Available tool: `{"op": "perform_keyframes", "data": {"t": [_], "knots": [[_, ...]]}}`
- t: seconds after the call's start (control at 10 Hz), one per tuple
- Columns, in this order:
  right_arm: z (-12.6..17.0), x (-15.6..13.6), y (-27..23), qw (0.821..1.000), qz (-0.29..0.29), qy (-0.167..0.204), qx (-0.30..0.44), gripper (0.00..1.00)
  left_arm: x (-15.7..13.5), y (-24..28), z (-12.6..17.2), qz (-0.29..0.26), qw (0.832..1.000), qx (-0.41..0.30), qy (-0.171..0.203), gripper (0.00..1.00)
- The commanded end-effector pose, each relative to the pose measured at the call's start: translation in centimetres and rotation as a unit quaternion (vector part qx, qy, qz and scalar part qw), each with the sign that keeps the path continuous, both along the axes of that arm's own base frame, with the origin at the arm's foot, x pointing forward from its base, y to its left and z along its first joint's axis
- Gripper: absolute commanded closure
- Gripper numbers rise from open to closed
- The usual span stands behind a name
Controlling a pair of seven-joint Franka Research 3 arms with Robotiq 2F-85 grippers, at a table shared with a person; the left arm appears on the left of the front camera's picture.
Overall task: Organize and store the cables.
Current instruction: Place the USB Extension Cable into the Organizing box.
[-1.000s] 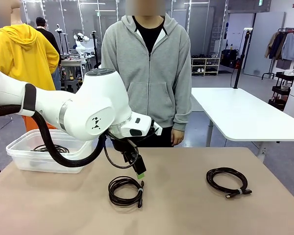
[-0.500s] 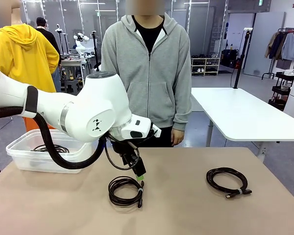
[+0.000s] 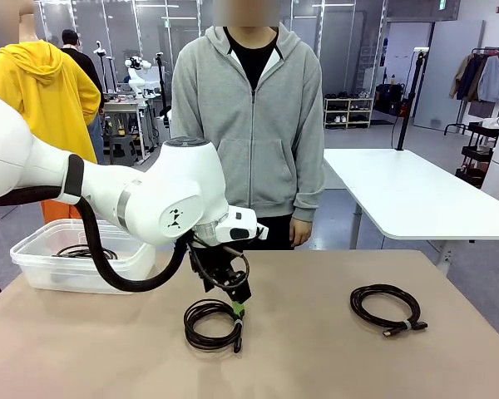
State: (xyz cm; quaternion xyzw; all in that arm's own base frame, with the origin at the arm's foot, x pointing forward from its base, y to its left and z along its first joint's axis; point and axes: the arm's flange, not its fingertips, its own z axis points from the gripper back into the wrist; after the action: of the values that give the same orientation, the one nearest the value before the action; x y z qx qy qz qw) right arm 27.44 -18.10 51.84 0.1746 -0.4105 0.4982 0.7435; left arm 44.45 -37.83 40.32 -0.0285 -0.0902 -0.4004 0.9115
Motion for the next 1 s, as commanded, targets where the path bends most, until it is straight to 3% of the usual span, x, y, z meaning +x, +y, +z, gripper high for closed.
{"op": "perform_keyframes", "data": {"t": [0.0, 0.1, 0.4, 0.6, 0.9], "knots": [[0.0, 0.0, 0.1, 1.000, 0.000, 0.000, -0.001, 0.00, 0.6, -1.0, -0.2, 0.036, 0.999, 0.030, -0.005, 0.00], [0.0, 0.0, 0.1, 1.000, 0.000, 0.000, -0.001, 0.00, 0.6, -1.4, -1.0, 0.082, 0.995, 0.061, -0.022, 0.00], [0.0, 0.0, 0.1, 1.000, 0.000, 0.000, -0.001, 0.00, 0.9, -2.3, -1.5, 0.187, 0.981, 0.032, -0.034, 0.00], [0.0, 0.0, 0.1, 1.000, 0.000, 0.000, -0.001, 0.00, 1.0, -2.1, -1.7, 0.213, 0.976, 0.016, -0.031, 0.00], [0.0, 0.0, 0.1, 1.000, 0.000, 0.000, -0.001, 0.00, 1.3, -2.2, -2.5, 0.211, 0.977, 0.018, -0.027, 0.00]]}}
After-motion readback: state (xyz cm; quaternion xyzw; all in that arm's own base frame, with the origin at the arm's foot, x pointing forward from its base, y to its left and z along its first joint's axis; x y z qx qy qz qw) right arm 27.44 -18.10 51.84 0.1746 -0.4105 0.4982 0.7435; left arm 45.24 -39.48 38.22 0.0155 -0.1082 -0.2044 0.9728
